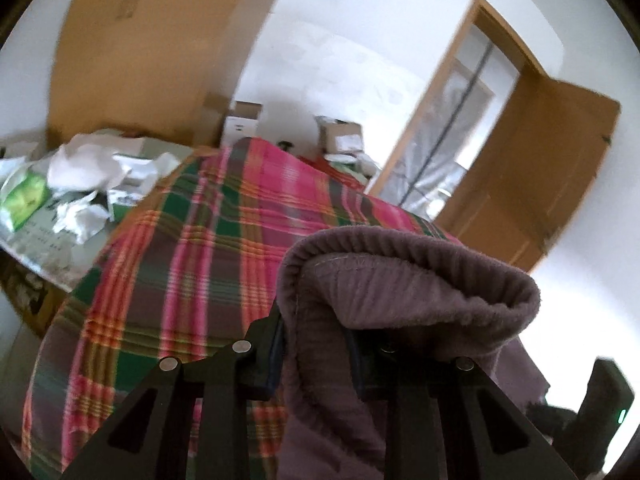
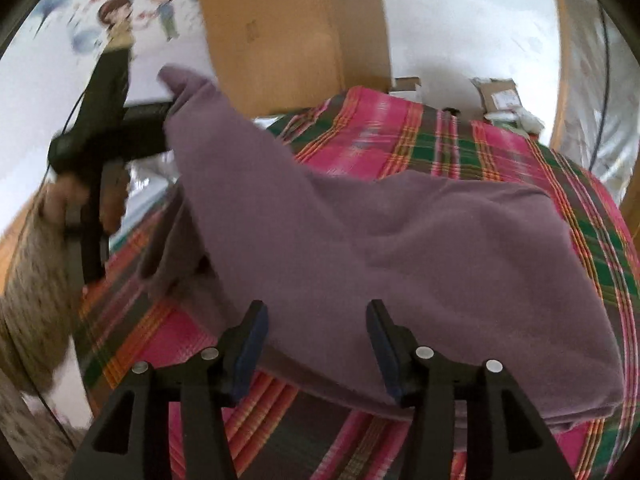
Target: Fold clothes
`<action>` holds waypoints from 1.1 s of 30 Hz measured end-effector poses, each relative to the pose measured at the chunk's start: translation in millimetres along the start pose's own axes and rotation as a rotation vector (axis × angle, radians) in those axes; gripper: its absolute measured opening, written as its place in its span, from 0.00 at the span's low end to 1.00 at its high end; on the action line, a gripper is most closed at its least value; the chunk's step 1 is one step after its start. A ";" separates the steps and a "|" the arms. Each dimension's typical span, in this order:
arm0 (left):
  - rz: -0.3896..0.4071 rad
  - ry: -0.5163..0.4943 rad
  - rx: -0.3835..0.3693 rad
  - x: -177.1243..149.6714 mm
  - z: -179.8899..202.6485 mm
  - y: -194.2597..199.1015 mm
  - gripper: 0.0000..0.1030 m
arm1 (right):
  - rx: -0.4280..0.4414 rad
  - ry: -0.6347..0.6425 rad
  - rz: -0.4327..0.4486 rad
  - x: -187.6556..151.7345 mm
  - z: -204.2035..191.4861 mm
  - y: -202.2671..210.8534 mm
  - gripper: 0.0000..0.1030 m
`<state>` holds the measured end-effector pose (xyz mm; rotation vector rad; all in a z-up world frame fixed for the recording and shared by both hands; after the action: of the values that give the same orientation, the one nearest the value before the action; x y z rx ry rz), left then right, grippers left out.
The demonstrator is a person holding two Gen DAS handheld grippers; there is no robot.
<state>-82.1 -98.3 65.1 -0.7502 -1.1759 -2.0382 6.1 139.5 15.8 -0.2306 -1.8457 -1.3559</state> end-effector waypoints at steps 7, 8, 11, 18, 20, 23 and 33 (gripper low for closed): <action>0.006 0.068 0.029 7.5 -28.9 -1.3 0.27 | -0.118 0.110 0.017 -1.1 -14.8 -8.4 0.50; 0.009 0.080 0.033 9.1 -33.1 -1.3 0.27 | -0.133 0.119 0.012 -1.4 -14.6 -9.6 0.50; 0.017 0.115 0.043 13.7 -45.6 -1.2 0.27 | -0.174 0.154 -0.014 -4.6 -15.7 -15.0 0.50; 0.020 0.149 0.055 14.9 -63.2 2.6 0.27 | -0.364 0.125 -0.043 -1.1 11.1 -28.1 0.40; 0.019 0.152 0.059 15.0 -67.6 3.1 0.27 | -0.373 0.088 -0.027 3.5 20.0 -24.3 0.26; 0.013 0.160 0.065 14.8 -71.4 1.3 0.27 | -0.402 0.061 0.013 17.3 29.5 -16.0 0.08; -0.027 0.167 0.095 9.7 -82.8 -11.9 0.27 | -0.427 -0.027 0.049 98.6 68.4 -30.5 0.03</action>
<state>-109.8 -169.9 30.5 -0.5096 -1.1830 -2.0090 -109.7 156.1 56.6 -0.5124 -1.5418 -1.7080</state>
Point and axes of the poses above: each gripper's, at about its wrist camera, not at the fingertips, and y roughly against the way its jaws point, z to its right, x to its top, the point moved 4 cm from there along -y, roughly the way its jaws point, and after that the axes turned 2 degrees about -x, right-handed, at the moved point
